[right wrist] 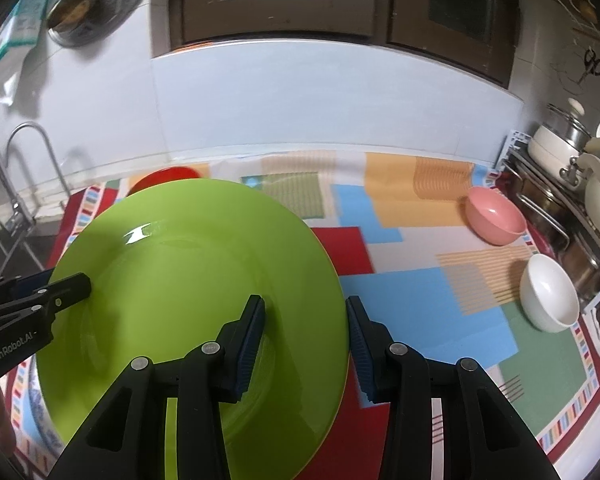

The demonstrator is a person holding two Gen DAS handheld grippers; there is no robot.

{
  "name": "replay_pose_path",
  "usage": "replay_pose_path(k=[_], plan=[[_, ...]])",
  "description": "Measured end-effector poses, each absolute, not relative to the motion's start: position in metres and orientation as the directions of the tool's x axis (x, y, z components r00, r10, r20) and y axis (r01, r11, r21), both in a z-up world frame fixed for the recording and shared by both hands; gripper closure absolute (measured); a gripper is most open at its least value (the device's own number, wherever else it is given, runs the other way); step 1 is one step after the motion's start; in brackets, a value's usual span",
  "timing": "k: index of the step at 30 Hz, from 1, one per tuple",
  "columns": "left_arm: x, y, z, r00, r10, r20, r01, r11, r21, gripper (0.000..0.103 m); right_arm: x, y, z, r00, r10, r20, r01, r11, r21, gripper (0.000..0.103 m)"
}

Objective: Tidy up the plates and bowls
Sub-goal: 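Lift the green plate with both grippers and carry it over the blue-and-white plates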

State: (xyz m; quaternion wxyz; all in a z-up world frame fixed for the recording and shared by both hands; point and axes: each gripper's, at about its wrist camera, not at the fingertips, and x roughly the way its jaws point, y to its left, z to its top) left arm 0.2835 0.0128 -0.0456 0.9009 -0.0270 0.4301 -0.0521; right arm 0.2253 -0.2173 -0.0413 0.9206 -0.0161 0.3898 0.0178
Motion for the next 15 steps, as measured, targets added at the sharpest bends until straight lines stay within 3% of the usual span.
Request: replay_pose_path(k=[15], plan=[[0.247,0.089,-0.065,0.597,-0.061,-0.800,-0.034,0.994,-0.102,0.065,0.208,-0.137,-0.050,0.659,0.086,-0.748,-0.154,0.988,-0.023,0.061]])
